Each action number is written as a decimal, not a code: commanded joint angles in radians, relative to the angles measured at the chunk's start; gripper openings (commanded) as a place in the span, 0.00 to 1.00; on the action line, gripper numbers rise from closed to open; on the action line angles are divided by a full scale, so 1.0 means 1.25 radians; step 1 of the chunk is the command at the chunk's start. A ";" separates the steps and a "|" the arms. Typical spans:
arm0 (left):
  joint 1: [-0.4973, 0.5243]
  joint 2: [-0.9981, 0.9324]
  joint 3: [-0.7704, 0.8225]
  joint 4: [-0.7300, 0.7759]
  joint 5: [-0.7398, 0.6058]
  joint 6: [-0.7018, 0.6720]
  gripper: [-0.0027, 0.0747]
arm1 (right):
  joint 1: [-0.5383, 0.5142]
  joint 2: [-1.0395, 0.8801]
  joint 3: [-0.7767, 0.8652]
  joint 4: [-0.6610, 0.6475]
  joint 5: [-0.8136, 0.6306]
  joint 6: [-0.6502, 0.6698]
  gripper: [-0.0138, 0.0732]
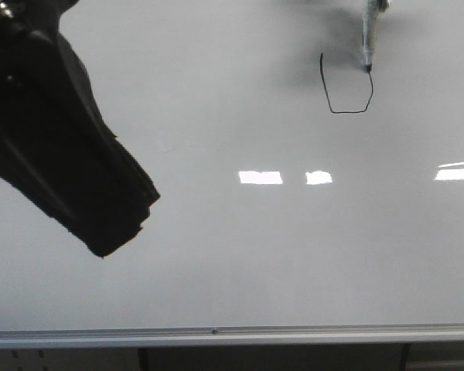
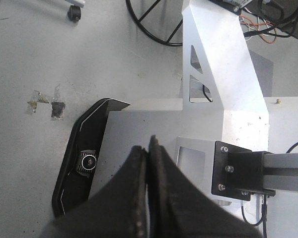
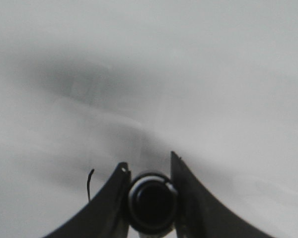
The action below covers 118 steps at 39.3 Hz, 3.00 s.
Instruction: Write number 0 on whiteboard
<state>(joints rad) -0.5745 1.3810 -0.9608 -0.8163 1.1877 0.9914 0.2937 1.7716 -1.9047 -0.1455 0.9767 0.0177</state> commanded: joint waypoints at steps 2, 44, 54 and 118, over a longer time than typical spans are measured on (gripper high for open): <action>-0.004 -0.024 -0.024 -0.047 0.011 0.001 0.01 | -0.005 -0.044 -0.050 -0.019 -0.074 0.003 0.08; -0.004 -0.024 -0.024 -0.047 0.011 0.001 0.01 | 0.035 -0.102 -0.050 0.333 0.068 -0.117 0.08; -0.004 -0.024 -0.024 -0.070 0.003 0.001 0.01 | 0.035 -0.181 0.057 0.472 0.132 -0.205 0.08; -0.004 -0.024 -0.024 -0.278 0.013 0.149 0.01 | 0.035 -0.444 0.694 1.058 0.132 -0.602 0.08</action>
<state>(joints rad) -0.5745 1.3810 -0.9608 -1.0893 1.1787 1.1630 0.3385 1.2433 -1.0121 1.1015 1.1364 -0.7282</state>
